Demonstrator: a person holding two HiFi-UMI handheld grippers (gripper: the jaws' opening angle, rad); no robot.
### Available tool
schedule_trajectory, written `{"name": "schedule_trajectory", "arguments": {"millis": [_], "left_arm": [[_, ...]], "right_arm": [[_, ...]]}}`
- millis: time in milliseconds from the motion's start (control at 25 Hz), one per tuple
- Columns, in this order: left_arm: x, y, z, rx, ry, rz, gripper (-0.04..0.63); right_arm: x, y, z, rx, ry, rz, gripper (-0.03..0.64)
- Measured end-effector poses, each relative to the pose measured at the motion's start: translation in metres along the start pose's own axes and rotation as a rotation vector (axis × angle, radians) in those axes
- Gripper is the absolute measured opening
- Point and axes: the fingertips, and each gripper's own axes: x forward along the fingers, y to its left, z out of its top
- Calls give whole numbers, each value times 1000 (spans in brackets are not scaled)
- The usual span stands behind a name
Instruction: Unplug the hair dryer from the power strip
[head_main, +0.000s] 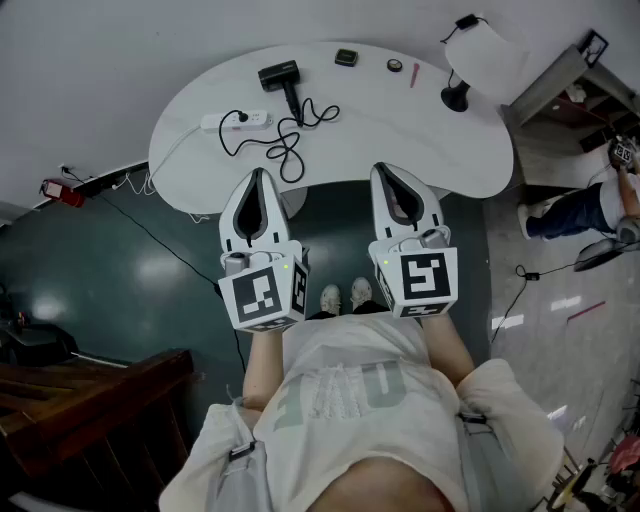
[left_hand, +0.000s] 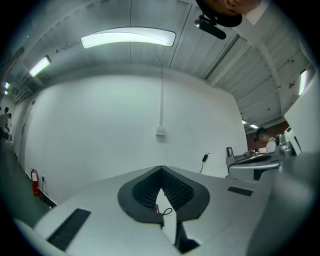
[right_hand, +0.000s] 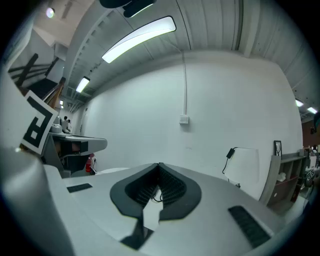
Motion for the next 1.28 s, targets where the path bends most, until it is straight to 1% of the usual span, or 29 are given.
{"name": "schedule_trajectory", "arguments": {"millis": [280, 400, 560, 760, 840, 1040, 1160, 1280], "left_arm": [[4, 12, 7, 5, -34, -10, 12], [4, 17, 4, 11, -29, -22, 12], [10, 28, 2, -3, -30, -38, 12], [28, 42, -7, -31, -12, -31, 12], [36, 44, -9, -26, -11, -23, 12], [68, 46, -13, -14, -23, 6, 12], [95, 47, -12, 1, -22, 27, 12], [130, 51, -4, 9, -39, 58, 12]], "right_arm": [[6, 12, 7, -3, -20, -5, 20], [9, 19, 5, 3, -10, -9, 20], [18, 26, 7, -11, -7, -8, 20], [31, 26, 9, -12, -14, 18, 20], [39, 21, 7, -13, -14, 25, 20], [78, 9, 11, -30, -54, 81, 20], [112, 3, 22, -43, -79, 138, 20], [153, -10, 34, -52, -123, 199, 20]]}}
